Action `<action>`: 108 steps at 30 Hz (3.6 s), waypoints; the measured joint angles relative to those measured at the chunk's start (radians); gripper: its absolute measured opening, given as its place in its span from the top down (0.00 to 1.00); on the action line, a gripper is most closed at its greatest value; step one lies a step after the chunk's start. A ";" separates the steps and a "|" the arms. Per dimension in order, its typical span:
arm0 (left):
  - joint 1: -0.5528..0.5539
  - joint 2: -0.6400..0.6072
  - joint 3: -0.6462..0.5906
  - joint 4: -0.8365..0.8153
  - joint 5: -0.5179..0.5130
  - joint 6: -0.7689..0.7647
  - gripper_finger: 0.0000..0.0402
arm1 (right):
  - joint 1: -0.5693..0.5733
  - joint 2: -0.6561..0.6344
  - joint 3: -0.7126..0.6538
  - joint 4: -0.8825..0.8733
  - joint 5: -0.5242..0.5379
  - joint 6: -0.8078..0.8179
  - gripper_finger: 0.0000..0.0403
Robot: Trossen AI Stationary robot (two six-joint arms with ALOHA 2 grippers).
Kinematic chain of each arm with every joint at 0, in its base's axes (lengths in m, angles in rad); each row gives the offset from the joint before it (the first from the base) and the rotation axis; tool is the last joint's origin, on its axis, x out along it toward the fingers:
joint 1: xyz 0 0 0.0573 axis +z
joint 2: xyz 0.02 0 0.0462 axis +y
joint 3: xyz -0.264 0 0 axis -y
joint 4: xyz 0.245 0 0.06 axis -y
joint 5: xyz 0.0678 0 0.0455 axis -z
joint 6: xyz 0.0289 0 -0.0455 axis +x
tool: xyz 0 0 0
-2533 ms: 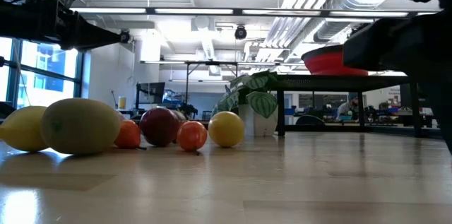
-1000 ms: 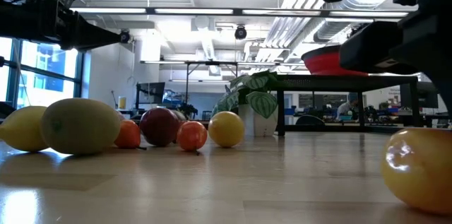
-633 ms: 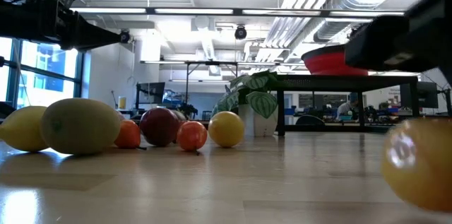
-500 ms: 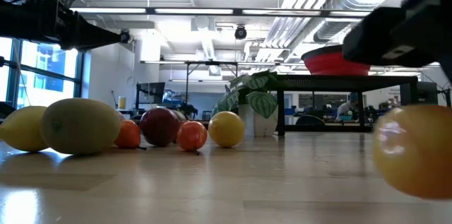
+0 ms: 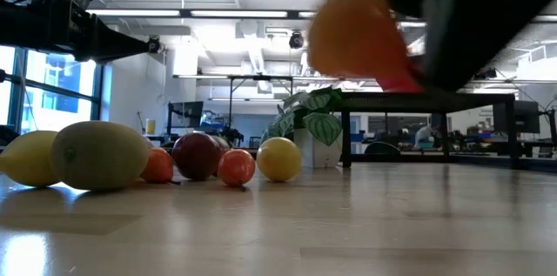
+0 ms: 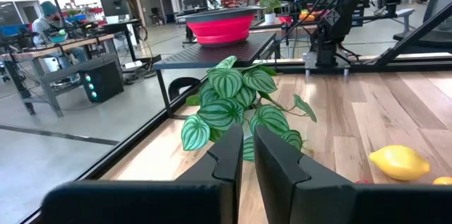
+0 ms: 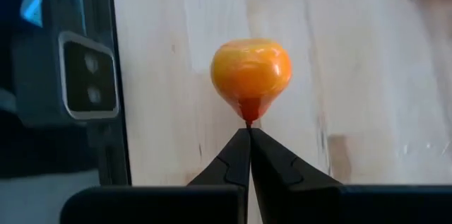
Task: Pick & Place Fruit
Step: Put the orange pear into the red colander
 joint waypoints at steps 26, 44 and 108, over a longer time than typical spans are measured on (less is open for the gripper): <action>0.000 0.000 0.000 0.000 0.000 -0.002 0.92 | -0.069 -0.002 0.220 0.015 0.582 0.008 0.99; 0.000 0.000 0.000 0.000 0.000 -0.033 0.92 | -0.082 -0.002 0.220 0.135 0.750 -0.037 0.99; 0.000 0.000 -0.001 0.008 -0.017 0.085 0.92 | -0.825 -0.442 0.220 -0.654 0.292 -0.406 0.99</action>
